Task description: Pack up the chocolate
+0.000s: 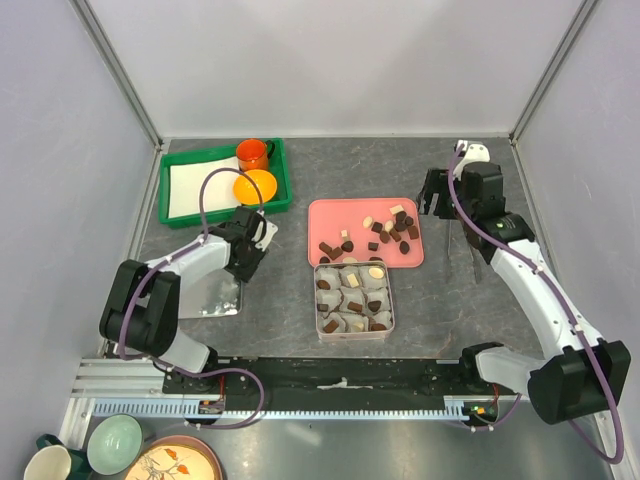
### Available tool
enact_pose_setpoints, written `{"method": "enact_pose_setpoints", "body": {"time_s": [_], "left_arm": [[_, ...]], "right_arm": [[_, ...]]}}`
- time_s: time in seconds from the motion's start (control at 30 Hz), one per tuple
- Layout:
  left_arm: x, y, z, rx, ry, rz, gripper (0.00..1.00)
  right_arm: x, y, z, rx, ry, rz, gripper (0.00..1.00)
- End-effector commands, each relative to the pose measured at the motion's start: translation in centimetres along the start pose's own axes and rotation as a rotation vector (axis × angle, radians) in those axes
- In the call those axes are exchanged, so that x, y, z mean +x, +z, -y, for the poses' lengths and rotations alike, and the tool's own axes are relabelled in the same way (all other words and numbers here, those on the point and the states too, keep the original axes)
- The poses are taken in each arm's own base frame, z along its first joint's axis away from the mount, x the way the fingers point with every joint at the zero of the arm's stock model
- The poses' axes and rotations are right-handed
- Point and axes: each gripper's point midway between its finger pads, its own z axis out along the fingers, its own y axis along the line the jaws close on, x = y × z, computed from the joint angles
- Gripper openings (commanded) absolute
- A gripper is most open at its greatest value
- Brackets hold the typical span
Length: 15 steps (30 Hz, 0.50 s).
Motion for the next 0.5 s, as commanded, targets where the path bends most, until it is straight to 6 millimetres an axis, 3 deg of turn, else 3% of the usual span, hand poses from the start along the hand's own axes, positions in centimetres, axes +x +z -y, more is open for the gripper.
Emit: {"method": "enact_pose_setpoints", "body": {"time_s": [0.0,0.27,0.37,0.47], "left_arm": [[-0.2,1.0,0.7,0.023,-0.006,0.005,0.42],[0.4,1.9,1.6,0.072,0.019,-0.028,0.37],[0.3,1.5,1.9,0.092,0.034,-0.026,0.20],[-0.3,-0.7,1.7,0.099,0.039,-0.001,0.06]], "right_arm": [[-2.5,-1.3,-1.2,-0.038,0.000,0.067,0.82],[-3.5,-2.0,-1.9,-0.063,-0.007,0.089,0.82],[-3.4,-2.2,-2.1,-0.077,-0.012,0.089,0.82],[-3.4,-2.4,-2.4,-0.091,-0.022,0.090,0.81]]}}
